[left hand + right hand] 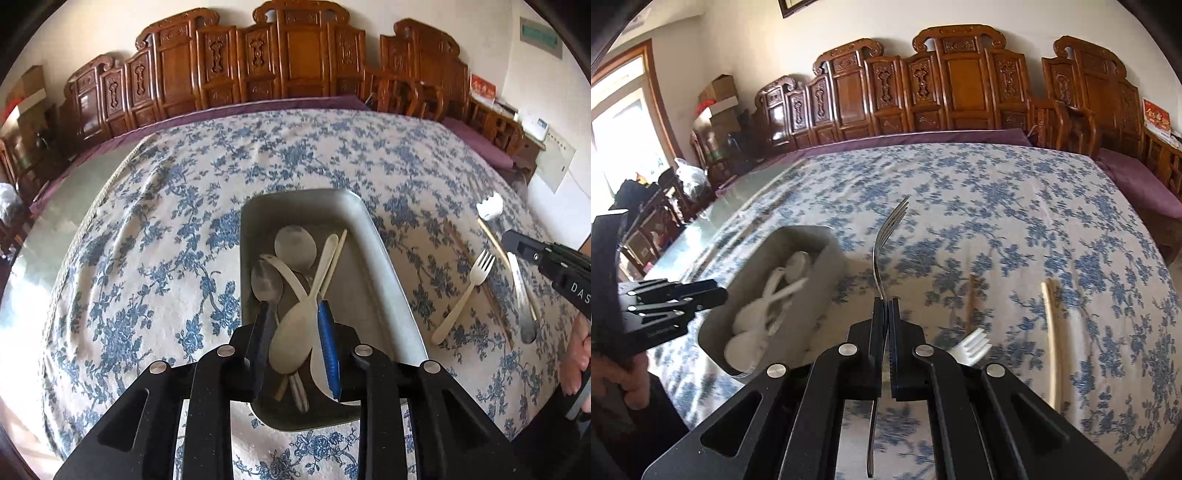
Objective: Organize utensils
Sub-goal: 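Lower the metal fork into the tray and open the right tool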
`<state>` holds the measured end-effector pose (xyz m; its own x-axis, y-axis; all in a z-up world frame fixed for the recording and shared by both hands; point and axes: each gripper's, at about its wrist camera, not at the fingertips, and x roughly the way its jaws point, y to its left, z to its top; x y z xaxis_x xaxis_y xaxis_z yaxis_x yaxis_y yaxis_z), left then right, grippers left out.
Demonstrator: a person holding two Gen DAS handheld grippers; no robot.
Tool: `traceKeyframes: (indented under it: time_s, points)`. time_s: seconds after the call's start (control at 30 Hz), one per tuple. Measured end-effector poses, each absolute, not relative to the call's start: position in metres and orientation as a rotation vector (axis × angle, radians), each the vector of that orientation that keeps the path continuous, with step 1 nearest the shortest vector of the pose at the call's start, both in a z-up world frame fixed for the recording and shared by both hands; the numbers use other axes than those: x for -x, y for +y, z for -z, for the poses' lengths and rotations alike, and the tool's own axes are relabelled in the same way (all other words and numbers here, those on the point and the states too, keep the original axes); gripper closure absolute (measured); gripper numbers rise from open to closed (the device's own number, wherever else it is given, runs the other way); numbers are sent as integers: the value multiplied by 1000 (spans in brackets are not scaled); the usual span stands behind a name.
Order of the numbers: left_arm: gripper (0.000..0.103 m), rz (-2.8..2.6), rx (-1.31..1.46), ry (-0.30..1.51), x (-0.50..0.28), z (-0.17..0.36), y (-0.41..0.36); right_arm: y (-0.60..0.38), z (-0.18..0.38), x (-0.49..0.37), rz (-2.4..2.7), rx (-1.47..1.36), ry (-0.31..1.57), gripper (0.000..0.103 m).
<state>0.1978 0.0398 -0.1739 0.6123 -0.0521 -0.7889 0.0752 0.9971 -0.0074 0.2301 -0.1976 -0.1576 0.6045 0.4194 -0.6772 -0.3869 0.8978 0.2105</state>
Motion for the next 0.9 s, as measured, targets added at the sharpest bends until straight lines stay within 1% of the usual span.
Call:
traceKeyframes:
  time_s: [0.2,0.57,0.73,0.9]
  points:
    - [79,71,-15,869,-196,165,53,-159,150,-232,-512,-18,787,99]
    - [79,36,19,854,-198,164,82,-90,155,-245,-588,-31,805,99]
    - [79,15,33,858,-198,165,93,-69,161,-256,-600,-50,824,99]
    - [79,-2,49,858,-198,165,103,-48,175,-262,-588,-9,850,99]
